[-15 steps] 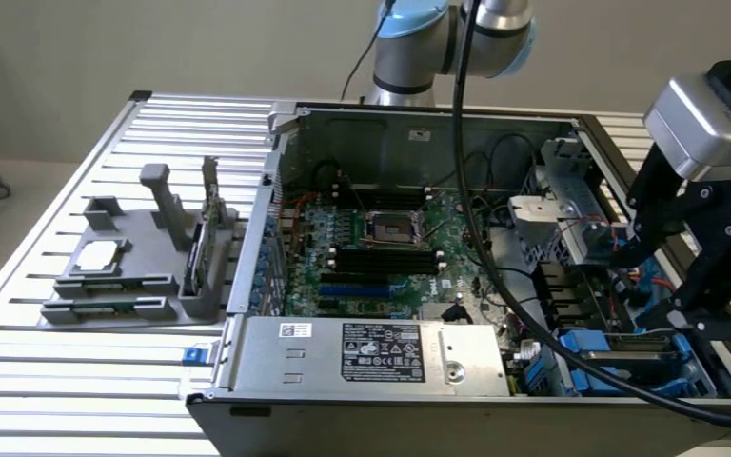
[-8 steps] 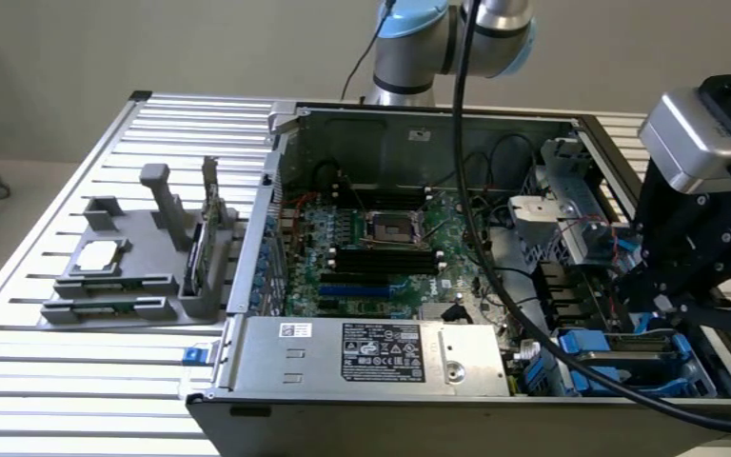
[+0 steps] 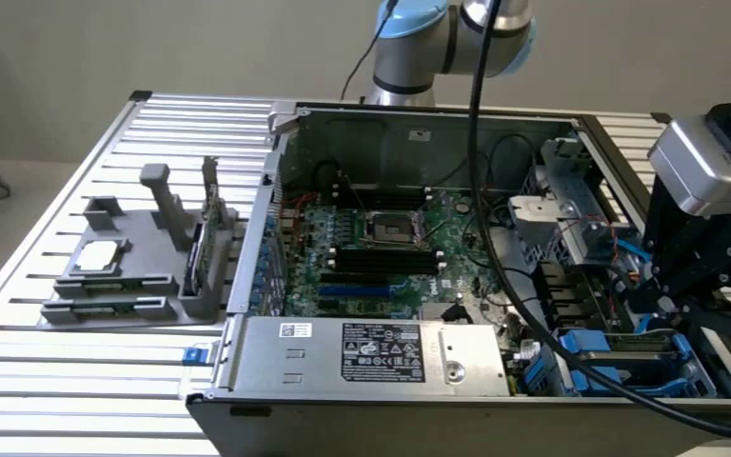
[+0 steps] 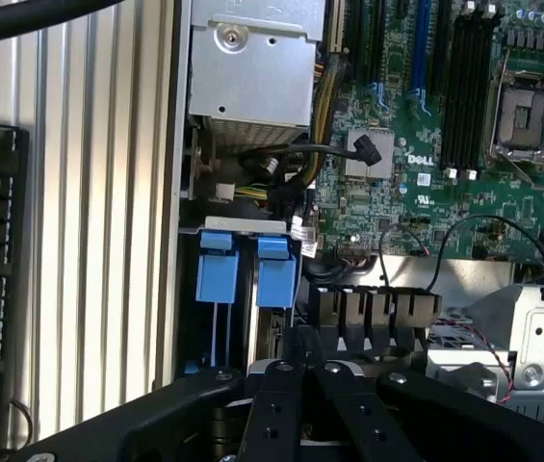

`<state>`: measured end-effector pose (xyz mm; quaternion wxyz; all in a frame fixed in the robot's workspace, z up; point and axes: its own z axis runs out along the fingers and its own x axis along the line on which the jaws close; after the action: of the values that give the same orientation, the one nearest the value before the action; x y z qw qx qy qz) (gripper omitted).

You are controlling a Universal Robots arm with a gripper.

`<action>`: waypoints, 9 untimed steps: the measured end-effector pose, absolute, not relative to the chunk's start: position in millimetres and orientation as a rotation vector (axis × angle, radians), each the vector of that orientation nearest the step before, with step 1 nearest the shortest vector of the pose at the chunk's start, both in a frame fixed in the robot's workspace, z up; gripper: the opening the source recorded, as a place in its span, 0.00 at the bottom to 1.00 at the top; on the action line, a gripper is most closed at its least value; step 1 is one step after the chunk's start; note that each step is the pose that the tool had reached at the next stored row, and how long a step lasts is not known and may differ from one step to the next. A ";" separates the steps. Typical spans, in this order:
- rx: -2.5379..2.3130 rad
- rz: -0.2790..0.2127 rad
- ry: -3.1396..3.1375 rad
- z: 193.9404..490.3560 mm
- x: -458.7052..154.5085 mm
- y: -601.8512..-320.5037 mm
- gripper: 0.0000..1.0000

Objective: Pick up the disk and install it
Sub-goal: 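Insert the disk into the insertion slot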

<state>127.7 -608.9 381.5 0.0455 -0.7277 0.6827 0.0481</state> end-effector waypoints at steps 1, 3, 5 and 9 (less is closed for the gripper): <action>-2.223 0.147 2.084 379.7 129.8 -608.6 0.11; -2.225 0.147 2.082 376.1 133.9 -608.1 0.11; -2.228 0.147 2.079 372.5 137.3 -607.7 0.11; -2.232 0.147 2.076 365.3 140.1 -607.5 0.11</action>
<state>140.1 -607.5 365.3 0.0452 -0.7306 0.6796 0.0481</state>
